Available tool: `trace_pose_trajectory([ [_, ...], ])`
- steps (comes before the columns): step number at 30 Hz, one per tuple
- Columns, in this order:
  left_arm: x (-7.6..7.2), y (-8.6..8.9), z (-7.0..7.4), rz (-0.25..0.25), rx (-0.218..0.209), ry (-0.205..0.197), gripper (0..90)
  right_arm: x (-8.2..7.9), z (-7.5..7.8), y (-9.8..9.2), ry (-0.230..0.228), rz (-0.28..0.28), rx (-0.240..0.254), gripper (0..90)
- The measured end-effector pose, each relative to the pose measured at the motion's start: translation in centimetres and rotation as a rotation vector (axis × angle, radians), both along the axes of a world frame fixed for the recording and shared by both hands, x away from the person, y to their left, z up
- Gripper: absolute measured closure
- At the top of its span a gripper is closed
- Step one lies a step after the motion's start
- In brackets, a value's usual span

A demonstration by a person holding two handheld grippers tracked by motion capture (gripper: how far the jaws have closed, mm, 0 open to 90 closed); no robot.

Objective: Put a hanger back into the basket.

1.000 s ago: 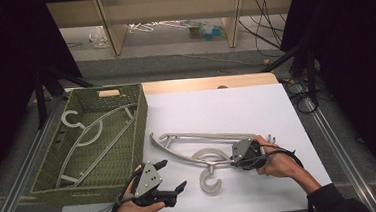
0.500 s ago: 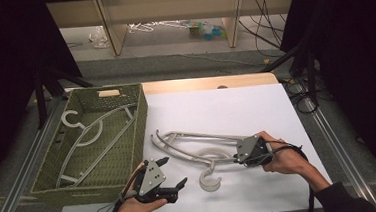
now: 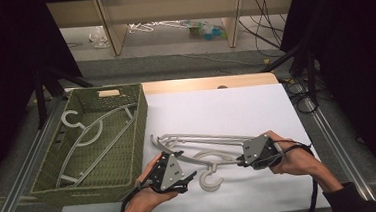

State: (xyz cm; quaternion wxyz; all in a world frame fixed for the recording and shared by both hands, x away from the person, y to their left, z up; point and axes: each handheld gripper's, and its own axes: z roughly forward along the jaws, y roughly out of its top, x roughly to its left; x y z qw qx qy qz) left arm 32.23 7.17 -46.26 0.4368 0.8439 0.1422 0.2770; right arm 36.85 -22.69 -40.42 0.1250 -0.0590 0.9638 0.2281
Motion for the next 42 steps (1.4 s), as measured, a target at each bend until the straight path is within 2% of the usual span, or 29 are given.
trace_pose_trajectory([
  [1, 0.1, -0.2, -0.1, -0.008, 0.024, -0.009, 28.5, -0.1, 0.1, -0.1, -0.004, -0.024, 0.006, 81.6],
  [3, 0.3, -0.5, -0.3, -0.011, 0.019, -0.008, 29.1, 0.0, 0.0, -0.1, 0.012, -0.009, 0.018, 81.6],
  [4, 0.6, -0.7, -0.3, -0.016, 0.047, -0.017, 29.1, 0.0, 0.0, -0.1, 0.017, -0.002, 0.020, 81.6],
  [6, 1.1, -1.1, -0.3, -0.026, 0.049, -0.019, 31.6, -0.1, 0.2, -0.2, 0.008, -0.007, 0.016, 81.6],
  [7, 1.5, -1.5, -0.3, -0.051, 0.025, -0.028, 32.6, -0.2, 0.1, -0.2, 0.020, -0.010, 0.024, 81.7],
  [8, 1.7, -1.6, -0.2, -0.068, 0.040, -0.035, 33.8, -0.2, 0.1, -0.2, 0.027, -0.001, 0.022, 81.6],
  [11, 2.0, -2.0, -0.2, -0.096, 0.048, -0.042, 37.7, -0.4, 0.3, -0.4, 0.018, -0.033, 0.004, 81.6],
  [12, 2.1, -2.4, -0.2, -0.120, 0.086, -0.063, 38.5, -0.3, 0.4, -0.3, 0.015, -0.003, 0.021, 81.6],
  [13, 2.1, -2.4, -0.2, -0.120, 0.086, -0.063, 38.5, -0.3, 0.4, -0.3, 0.015, -0.003, 0.021, 81.6],
  [14, 2.2, -2.7, -0.2, -0.134, 0.110, -0.075, 38.5, -0.3, 0.5, -0.4, 0.003, -0.009, 0.010, 81.6],
  [15, 2.2, -2.9, -0.3, -0.141, 0.115, -0.061, 39.5, -0.5, 0.6, -0.4, 0.012, -0.003, 0.017, 81.6],
  [16, 2.4, -3.2, -0.3, -0.163, 0.126, -0.076, 41.7, -0.4, 0.6, -0.4, 0.014, 0.011, 0.016, 81.6],
  [17, 2.4, -3.2, -0.3, -0.163, 0.126, -0.076, 44.5, -0.4, 0.6, -0.4, 0.014, 0.011, 0.016, 81.6],
  [20, 2.9, -3.6, 0.0, -0.197, 0.165, -0.105, 53.8, -0.5, 0.8, -0.6, 0.010, 0.003, 0.021, 81.5],
  [23, 3.2, -3.6, 0.4, -0.220, 0.176, -0.095, 63.6, -0.5, 0.8, -0.5, 0.010, 0.022, 0.024, 81.4],
  [24, 3.3, -3.5, 0.6, -0.253, 0.190, -0.110, 68.2, -0.5, 0.9, -0.5, 0.011, 0.021, 0.028, 81.3],
  [25, 3.3, -3.5, 0.7, -0.269, 0.200, -0.107, 69.3, -0.6, 1.0, -0.6, 0.004, 0.000, 0.022, 81.3],
  [26, 3.3, -3.5, 0.9, -0.288, 0.222, -0.127, 70.1, -0.6, 1.0, -0.7, 0.014, -0.003, 0.023, 81.3],
  [27, 3.3, -3.4, 1.1, -0.300, 0.232, -0.144, 71.3, -0.5, 1.0, -0.7, 0.017, 0.022, 0.039, 81.2],
  [29, 3.4, -3.5, 1.2, -0.305, 0.228, -0.143, 72.4, -0.4, 1.0, -0.8, 0.017, 0.023, 0.048, 81.2],
  [32, 3.3, -3.6, 1.9, -0.340, 0.277, -0.190, 74.9, -0.3, 1.4, -1.0, 0.011, 0.015, 0.069, 80.8],
  [34, 3.3, -3.8, 2.2, -0.352, 0.284, -0.206, 75.5, -0.2, 1.4, -1.1, 0.002, 0.015, 0.072, 80.5],
  [35, 3.3, -3.9, 2.4, -0.364, 0.285, -0.212, 77.0, -0.1, 1.7, -1.5, -0.028, -0.014, 0.091, 78.6],
  [36, 3.3, -4.0, 2.7, -0.369, 0.287, -0.214, 78.1, 0.0, 1.8, -1.5, -0.043, -0.021, 0.101, 75.6],
  [37, 3.3, -4.1, 2.9, -0.369, 0.271, -0.208, 78.9, 0.0, 1.9, -1.6, -0.043, -0.047, 0.111, 72.2],
  [39, 3.3, -4.2, 3.4, -0.365, 0.305, -0.230, 79.0, 0.2, 2.1, -1.9, -0.052, -0.067, 0.130, 69.2],
  [40, 3.4, -4.4, 3.6, -0.372, 0.309, -0.242, 79.0, 0.3, 2.4, -1.9, -0.078, -0.089, 0.160, 63.5],
  [42, 3.6, -4.4, 4.1, -0.344, 0.313, -0.238, 79.1, 0.4, 2.9, -2.1, -0.100, -0.157, 0.208, 57.6],
])
